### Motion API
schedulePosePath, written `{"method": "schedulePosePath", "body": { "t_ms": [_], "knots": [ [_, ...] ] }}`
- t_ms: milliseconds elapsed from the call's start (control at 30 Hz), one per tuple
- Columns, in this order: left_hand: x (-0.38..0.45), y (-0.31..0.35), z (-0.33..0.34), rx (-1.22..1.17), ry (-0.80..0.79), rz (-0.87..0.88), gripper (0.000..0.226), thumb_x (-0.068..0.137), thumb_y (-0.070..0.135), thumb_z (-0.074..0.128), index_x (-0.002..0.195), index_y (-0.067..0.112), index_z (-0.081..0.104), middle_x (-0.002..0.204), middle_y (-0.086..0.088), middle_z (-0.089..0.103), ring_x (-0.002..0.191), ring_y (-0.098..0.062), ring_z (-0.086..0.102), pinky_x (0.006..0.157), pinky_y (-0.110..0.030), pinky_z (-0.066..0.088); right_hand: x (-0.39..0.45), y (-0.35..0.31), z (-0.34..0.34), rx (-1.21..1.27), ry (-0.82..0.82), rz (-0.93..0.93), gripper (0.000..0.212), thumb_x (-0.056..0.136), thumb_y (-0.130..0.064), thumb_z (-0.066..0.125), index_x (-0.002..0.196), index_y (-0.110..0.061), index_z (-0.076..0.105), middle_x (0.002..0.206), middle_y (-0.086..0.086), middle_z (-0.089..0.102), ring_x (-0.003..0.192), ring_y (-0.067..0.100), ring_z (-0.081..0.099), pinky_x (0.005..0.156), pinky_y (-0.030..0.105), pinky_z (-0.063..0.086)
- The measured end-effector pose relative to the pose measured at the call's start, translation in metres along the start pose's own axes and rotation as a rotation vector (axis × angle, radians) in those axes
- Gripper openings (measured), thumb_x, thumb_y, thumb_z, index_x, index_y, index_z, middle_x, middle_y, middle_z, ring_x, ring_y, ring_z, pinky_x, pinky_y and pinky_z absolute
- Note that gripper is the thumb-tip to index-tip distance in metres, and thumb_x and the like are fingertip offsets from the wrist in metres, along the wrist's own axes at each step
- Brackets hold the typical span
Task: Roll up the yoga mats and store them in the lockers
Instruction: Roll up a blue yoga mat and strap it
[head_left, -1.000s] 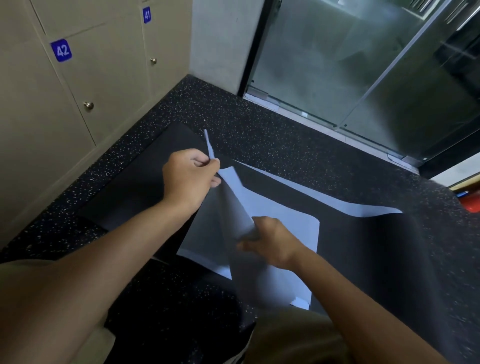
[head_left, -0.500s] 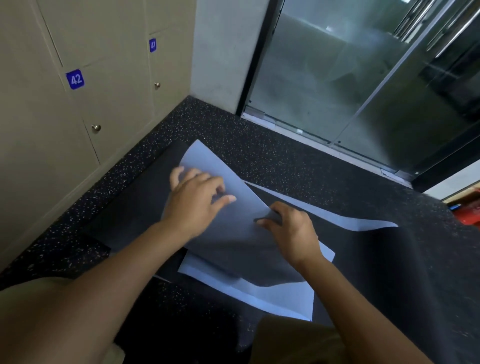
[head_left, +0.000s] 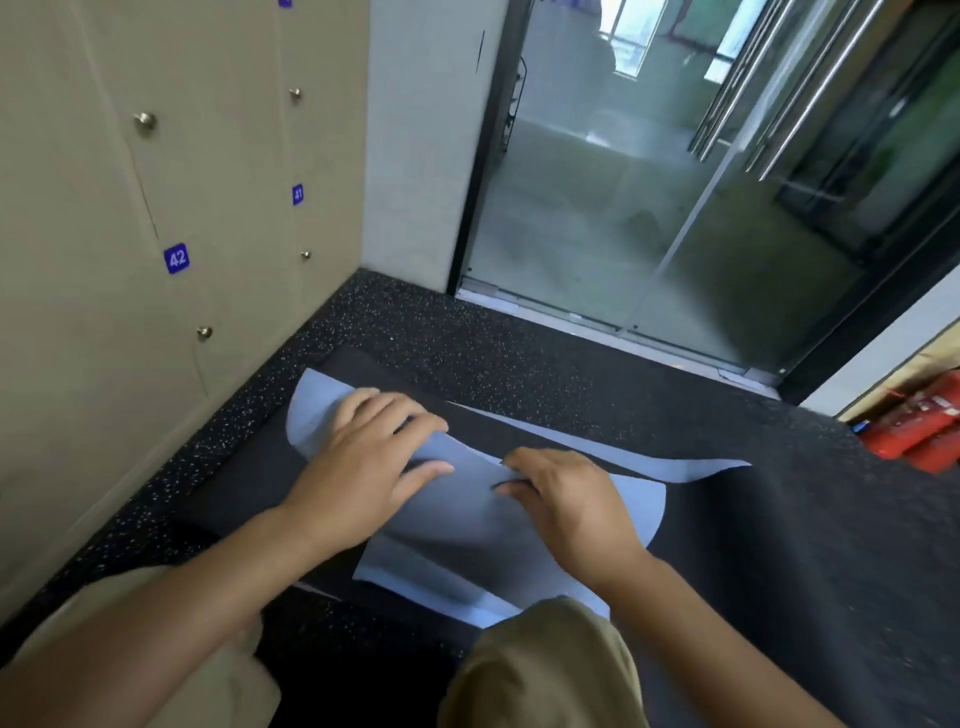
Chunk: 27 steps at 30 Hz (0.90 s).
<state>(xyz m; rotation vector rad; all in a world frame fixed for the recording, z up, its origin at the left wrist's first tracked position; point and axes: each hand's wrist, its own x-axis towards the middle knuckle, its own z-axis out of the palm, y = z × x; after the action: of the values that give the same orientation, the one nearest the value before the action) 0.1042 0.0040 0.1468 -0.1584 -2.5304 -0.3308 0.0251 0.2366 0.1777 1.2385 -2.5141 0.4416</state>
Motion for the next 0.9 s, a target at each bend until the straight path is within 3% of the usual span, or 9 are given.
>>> {"method": "schedulePosePath", "body": {
  "t_ms": [100, 200, 267, 433, 567, 667, 800, 900],
  "knots": [
    [-0.005, 0.008, -0.019, 0.004, -0.02, -0.015, 0.047, 0.103, 0.059, 0.03, 0.099, 0.023, 0.06, 0.093, 0.007, 0.053, 0.086, -0.022, 0.054, 0.084, -0.034, 0.037, -0.003, -0.012, -0.019, -0.017, 0.041, -0.069, 0.006, 0.084, -0.028, 0.07, 0.086, -0.023, 0.067, 0.073, -0.008, 0.066, 0.067, 0.02, 0.063, 0.059, 0.025, 0.041],
    [-0.005, 0.02, -0.046, 0.065, 0.037, -0.001, 0.049, 0.106, 0.056, 0.022, 0.091, 0.022, 0.054, 0.086, 0.006, 0.049, 0.079, -0.022, 0.05, 0.072, -0.035, 0.036, -0.004, -0.022, -0.048, 0.024, 0.09, -0.043, 0.011, 0.088, -0.031, 0.072, 0.091, -0.022, 0.066, 0.08, -0.009, 0.068, 0.075, 0.013, 0.059, 0.065, 0.033, 0.051],
    [-0.003, 0.024, -0.069, 0.065, 0.052, -0.01, 0.044, 0.105, 0.056, 0.025, 0.091, 0.024, 0.051, 0.085, 0.007, 0.048, 0.08, -0.022, 0.051, 0.072, -0.037, 0.038, -0.007, -0.028, -0.068, 0.023, 0.127, -0.011, 0.015, 0.093, -0.034, 0.071, 0.092, -0.021, 0.065, 0.082, -0.008, 0.067, 0.078, 0.012, 0.053, 0.066, 0.032, 0.047],
    [-0.023, 0.044, -0.115, -0.024, 0.018, -0.036, 0.03, 0.105, 0.047, 0.034, 0.086, 0.029, 0.048, 0.082, 0.015, 0.043, 0.079, -0.015, 0.047, 0.072, -0.043, 0.046, -0.043, -0.046, -0.092, 0.064, 0.065, 0.003, 0.036, 0.106, -0.045, 0.035, 0.098, -0.02, 0.059, 0.092, -0.006, 0.062, 0.084, 0.017, 0.056, 0.077, 0.035, 0.048],
    [-0.058, 0.07, -0.14, -0.064, 0.001, -0.047, 0.029, 0.103, 0.047, 0.039, 0.082, 0.031, 0.048, 0.08, 0.019, 0.041, 0.077, -0.008, 0.043, 0.072, -0.039, 0.044, -0.082, -0.066, -0.1, 0.12, 0.094, -0.014, 0.025, 0.107, -0.039, 0.038, 0.099, -0.024, 0.056, 0.093, -0.012, 0.055, 0.084, 0.012, 0.051, 0.076, 0.031, 0.045],
    [-0.086, 0.087, -0.16, -0.115, -0.011, -0.064, 0.028, 0.103, 0.047, 0.039, 0.081, 0.032, 0.047, 0.08, 0.018, 0.043, 0.078, -0.006, 0.044, 0.074, -0.038, 0.043, -0.108, -0.086, -0.111, 0.107, 0.137, -0.068, 0.021, 0.106, -0.032, 0.043, 0.099, -0.021, 0.059, 0.092, -0.009, 0.056, 0.082, 0.015, 0.053, 0.072, 0.035, 0.049],
    [-0.127, 0.103, -0.185, -0.185, -0.074, -0.082, 0.03, 0.103, 0.048, 0.039, 0.081, 0.031, 0.05, 0.08, 0.016, 0.048, 0.078, -0.009, 0.049, 0.074, -0.044, 0.044, -0.147, -0.115, -0.125, 0.155, 0.087, -0.123, 0.024, 0.107, -0.032, 0.043, 0.103, -0.019, 0.063, 0.095, -0.008, 0.058, 0.084, 0.013, 0.054, 0.074, 0.032, 0.049],
    [-0.156, 0.116, -0.202, -0.244, -0.12, -0.125, 0.03, 0.101, 0.05, 0.041, 0.079, 0.031, 0.049, 0.08, 0.014, 0.049, 0.077, -0.011, 0.05, 0.074, -0.04, 0.043, -0.175, -0.134, -0.132, 0.215, 0.042, -0.131, 0.027, 0.107, -0.033, 0.043, 0.105, -0.018, 0.066, 0.098, -0.008, 0.061, 0.089, 0.014, 0.059, 0.077, 0.031, 0.052]
  ]
}}
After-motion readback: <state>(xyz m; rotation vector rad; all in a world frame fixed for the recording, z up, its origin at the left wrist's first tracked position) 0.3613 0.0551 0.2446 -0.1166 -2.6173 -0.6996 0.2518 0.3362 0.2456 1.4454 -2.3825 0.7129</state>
